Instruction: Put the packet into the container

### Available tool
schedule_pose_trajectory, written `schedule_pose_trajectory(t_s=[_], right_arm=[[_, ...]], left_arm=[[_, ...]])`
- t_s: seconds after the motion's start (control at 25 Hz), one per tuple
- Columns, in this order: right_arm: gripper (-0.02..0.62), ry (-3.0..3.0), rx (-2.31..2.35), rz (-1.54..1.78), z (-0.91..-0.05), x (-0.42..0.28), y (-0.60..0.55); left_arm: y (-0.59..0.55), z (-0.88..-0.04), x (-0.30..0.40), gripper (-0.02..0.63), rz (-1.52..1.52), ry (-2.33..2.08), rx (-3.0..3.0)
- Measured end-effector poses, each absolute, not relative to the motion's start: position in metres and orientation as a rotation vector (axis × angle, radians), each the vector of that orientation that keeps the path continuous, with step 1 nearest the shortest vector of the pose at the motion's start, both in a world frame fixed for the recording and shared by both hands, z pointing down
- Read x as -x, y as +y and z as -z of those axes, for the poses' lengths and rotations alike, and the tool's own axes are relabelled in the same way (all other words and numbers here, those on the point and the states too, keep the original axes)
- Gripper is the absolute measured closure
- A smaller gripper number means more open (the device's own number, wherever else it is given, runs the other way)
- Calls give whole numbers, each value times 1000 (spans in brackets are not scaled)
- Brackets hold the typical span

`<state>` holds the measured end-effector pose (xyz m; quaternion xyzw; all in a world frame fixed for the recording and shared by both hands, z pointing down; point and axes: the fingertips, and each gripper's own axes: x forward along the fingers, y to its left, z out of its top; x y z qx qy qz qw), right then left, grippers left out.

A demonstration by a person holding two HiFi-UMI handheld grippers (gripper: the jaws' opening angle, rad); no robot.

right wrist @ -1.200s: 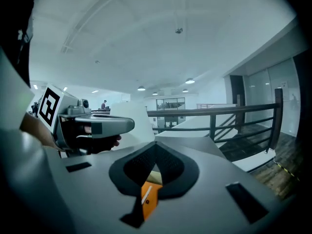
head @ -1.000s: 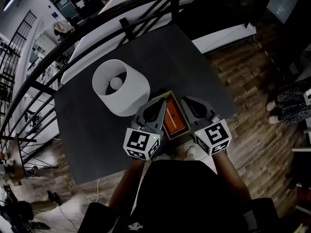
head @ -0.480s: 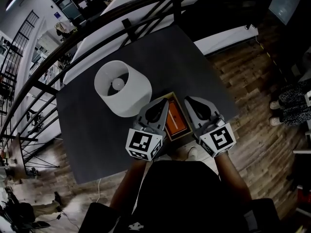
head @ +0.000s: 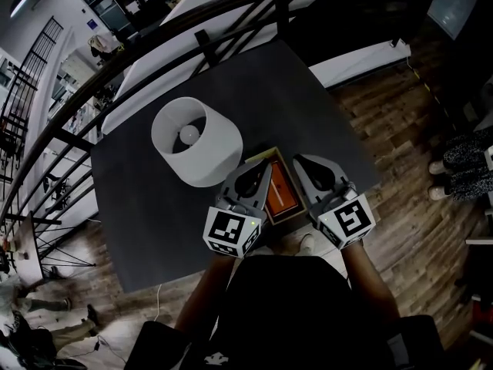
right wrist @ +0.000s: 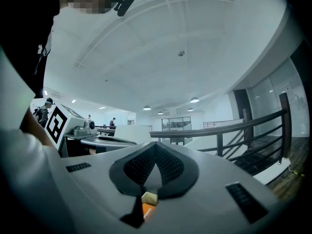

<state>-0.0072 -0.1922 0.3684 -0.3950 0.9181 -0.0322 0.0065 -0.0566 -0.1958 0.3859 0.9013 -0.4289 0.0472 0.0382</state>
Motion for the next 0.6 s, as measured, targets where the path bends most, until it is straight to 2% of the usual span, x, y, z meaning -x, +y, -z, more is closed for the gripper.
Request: schedule_pose_trajectory(t_s=[0.6], right_arm=[[591,2876,1221,101,-369,9,-195]], left_arm=[[-195,-389,50,600,-159,-1304,-2765]])
